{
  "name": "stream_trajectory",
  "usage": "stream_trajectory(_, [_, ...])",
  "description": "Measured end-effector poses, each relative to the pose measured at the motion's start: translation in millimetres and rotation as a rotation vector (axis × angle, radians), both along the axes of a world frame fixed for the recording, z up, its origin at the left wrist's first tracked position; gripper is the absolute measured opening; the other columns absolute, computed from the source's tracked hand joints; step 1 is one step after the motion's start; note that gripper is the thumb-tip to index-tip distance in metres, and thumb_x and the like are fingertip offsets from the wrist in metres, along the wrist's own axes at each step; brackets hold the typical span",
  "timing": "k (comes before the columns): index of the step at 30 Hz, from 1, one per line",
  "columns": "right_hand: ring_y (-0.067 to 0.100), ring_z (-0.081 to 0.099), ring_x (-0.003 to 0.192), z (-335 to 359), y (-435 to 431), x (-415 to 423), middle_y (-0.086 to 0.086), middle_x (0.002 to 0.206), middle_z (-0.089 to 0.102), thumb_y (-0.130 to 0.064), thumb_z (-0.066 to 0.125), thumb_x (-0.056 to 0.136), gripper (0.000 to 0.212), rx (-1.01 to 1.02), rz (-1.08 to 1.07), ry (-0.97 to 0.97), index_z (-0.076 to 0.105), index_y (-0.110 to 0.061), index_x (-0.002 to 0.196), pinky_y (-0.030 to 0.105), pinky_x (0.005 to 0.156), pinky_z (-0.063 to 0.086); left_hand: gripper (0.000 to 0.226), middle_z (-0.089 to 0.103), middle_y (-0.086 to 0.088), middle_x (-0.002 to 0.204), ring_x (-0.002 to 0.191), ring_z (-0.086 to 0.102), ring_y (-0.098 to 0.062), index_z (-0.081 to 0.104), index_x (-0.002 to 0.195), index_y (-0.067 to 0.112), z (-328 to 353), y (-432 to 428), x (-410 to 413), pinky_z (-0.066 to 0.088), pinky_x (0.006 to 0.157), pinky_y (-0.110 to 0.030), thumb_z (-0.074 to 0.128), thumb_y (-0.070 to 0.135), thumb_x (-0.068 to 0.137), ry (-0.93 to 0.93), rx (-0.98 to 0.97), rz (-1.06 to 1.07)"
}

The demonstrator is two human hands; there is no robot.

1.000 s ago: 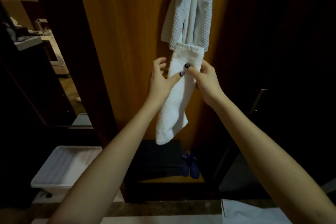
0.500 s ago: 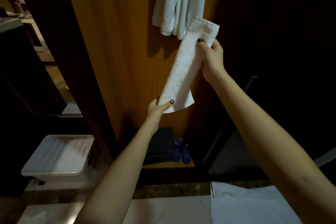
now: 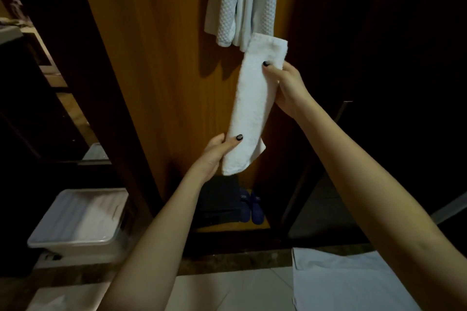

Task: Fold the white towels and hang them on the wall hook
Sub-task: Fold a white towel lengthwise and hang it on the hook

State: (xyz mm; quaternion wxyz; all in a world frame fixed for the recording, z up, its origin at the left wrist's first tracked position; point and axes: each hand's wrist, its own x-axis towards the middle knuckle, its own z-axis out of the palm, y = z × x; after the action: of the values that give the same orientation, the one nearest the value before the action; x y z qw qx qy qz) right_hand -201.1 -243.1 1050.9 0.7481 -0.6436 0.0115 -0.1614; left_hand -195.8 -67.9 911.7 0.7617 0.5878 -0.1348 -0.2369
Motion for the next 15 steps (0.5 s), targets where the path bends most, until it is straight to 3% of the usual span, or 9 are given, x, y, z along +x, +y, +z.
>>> stream_trajectory(3, [0.017,0.072,0.086,-1.3,4.0,-0.9,0.003,0.092,0.074,-0.007,0.055,0.095,0.012,-0.01,0.096,0.047,0.064,-0.007,0.104,0.03,0.071,0.057,0.04,0.074,0.003,0.101,0.096,0.069,-0.016,0.063,0.108,0.02,27.4,-10.2,1.3,0.055,0.072,-0.024,0.075,0.031,0.072,-0.101,-0.025,0.003])
stream_trajectory(9, [0.023,0.07,0.097,5.7,-3.0,-6.7,0.005,0.102,0.073,-0.019,0.058,0.094,0.02,-0.068,0.247,0.08,0.063,-0.008,0.11,0.034,0.079,0.056,0.026,0.075,0.003,0.094,0.09,0.07,-0.013,0.066,0.098,0.014,64.7,-12.3,6.7,0.055,0.07,-0.023,0.075,0.021,0.075,-0.221,-0.102,-0.028])
stream_trajectory(15, [0.02,0.07,0.091,17.0,-6.1,-7.6,0.005,0.099,0.072,-0.016,0.058,0.094,0.017,-0.076,0.133,-0.019,0.061,-0.008,0.109,0.033,0.076,0.056,0.026,0.073,0.008,0.095,0.089,0.07,-0.008,0.065,0.101,0.013,54.7,-14.5,2.9,0.054,0.068,-0.018,0.077,0.016,0.077,-0.343,0.102,-0.031])
